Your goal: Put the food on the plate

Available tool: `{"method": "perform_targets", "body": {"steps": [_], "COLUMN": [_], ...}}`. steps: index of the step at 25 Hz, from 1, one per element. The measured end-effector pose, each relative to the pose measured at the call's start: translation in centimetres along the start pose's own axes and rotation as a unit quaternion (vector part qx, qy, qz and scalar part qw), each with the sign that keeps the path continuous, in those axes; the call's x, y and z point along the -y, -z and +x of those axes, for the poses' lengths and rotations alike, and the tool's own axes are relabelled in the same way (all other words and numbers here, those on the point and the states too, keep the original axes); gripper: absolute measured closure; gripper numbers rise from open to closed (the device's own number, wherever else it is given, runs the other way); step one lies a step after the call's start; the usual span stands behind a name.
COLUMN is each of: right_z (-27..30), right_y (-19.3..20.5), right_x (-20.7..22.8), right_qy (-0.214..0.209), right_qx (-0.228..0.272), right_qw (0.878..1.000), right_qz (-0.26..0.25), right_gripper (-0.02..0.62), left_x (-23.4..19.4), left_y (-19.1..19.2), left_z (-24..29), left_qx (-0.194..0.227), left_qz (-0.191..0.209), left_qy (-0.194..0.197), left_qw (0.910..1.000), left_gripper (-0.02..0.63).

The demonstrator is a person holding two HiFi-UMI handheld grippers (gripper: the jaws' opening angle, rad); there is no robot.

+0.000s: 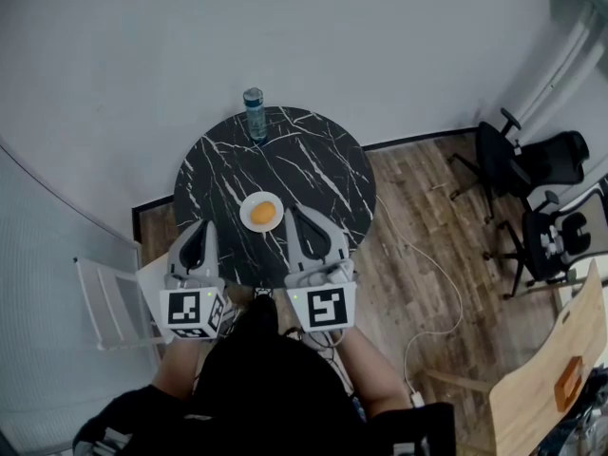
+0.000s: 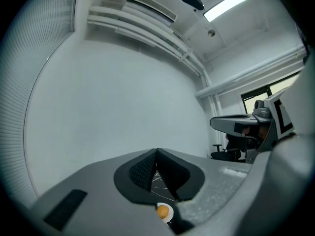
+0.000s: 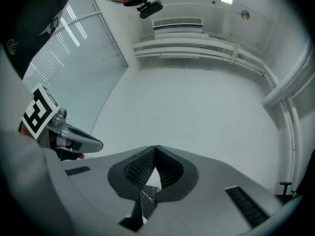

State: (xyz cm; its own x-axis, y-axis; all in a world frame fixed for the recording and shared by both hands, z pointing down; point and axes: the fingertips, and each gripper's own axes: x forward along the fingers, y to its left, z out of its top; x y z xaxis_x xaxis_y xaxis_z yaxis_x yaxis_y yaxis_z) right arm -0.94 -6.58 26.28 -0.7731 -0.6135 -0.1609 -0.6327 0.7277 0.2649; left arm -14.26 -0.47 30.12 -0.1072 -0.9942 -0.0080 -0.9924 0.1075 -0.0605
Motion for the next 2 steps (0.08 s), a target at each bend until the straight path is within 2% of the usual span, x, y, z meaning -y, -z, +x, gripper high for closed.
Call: {"method": "perform_targets", "body": {"steps": [2], "right_z": [-0.02], "right_y": [-0.03], "right_x": [0.04], "right_qy": [-0.001], "right_qx": [-0.002], "right_qw": [1.000], "right_qz": [-0.001], "right_gripper": [0.600], "left_x": [0.12], "left_y": [-0.02], "left_z": [0.05], "left_qx": [-0.002], "left_qz": [0.000], "left_qy": [0.002], "left_qw": [1.0000], "left_gripper": [0.606]}}
